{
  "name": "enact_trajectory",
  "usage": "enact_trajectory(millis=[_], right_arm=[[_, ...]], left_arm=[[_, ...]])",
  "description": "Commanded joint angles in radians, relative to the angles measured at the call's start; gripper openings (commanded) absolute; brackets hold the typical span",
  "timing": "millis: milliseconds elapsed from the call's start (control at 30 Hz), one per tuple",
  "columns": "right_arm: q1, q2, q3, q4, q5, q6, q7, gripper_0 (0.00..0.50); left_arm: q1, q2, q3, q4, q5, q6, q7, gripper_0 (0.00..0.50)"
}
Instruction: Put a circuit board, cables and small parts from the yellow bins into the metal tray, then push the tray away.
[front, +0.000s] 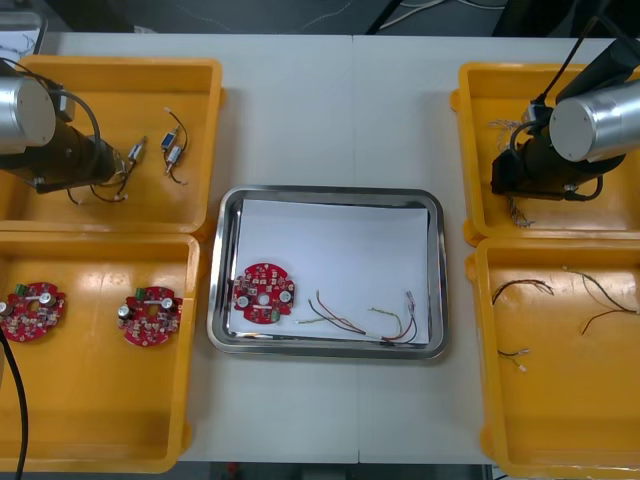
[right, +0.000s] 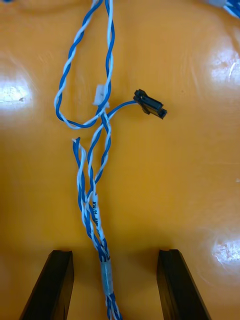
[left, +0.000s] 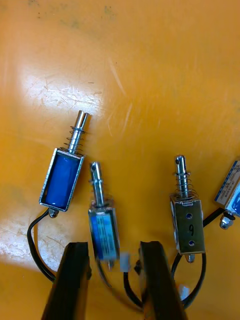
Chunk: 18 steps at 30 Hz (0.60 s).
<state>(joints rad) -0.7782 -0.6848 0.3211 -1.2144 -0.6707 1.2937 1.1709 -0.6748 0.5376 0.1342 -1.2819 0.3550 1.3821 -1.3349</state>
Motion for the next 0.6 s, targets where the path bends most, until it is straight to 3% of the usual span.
enact_trajectory(millis=[33,67,100,133,167,200,233,267,300,600], right_arm=[[-0.02,0.022,0.029,0.012,0.008,-0.01,0.016,0.456],[-0.02,0.022,0.029,0.012,0.006,-0.01,0.016,0.44],[-0.02,0.022,0.032,0.012,0.005,-0.007,0.016,0.362],[-0.02,0.021,0.032,0.012,0.005,-0.005,0.016,0.333],[-0.02,0.021,0.035,0.012,0.005,-0.002,0.016,0.255],[-0.02,0.021,0.035,0.012,0.005,-0.001,0.016,0.211],[-0.02,0.022,0.035,0.012,0.005,0.004,0.016,0.211],[-0.018,0.021,0.036,0.012,0.005,0.007,0.016,0.029],[-0.018,0.021,0.036,0.012,0.005,0.009,0.016,0.0],[-0.02,0.016,0.035,0.012,-0.003,0.01,0.03,0.0]], left_arm=[[0.011,-0.004,-0.007,-0.01,0.012,-0.011,-0.101,0.384],[0.011,-0.004,-0.005,-0.013,0.013,-0.009,-0.099,0.393],[0.011,-0.005,-0.001,-0.019,0.018,-0.003,-0.099,0.405],[0.011,-0.004,0.002,-0.022,0.019,0.002,-0.099,0.407],[0.011,-0.004,0.008,-0.033,0.021,0.014,-0.099,0.417],[0.011,-0.004,0.013,-0.037,0.022,0.02,-0.099,0.419],[0.011,-0.004,0.024,-0.048,0.025,0.034,-0.096,0.419],[0.011,-0.004,0.033,-0.057,0.027,0.041,-0.096,0.419],[0.011,-0.004,0.044,-0.063,0.027,0.049,-0.096,0.42],[0.003,-0.002,0.062,-0.066,0.007,0.051,-0.076,0.415]])
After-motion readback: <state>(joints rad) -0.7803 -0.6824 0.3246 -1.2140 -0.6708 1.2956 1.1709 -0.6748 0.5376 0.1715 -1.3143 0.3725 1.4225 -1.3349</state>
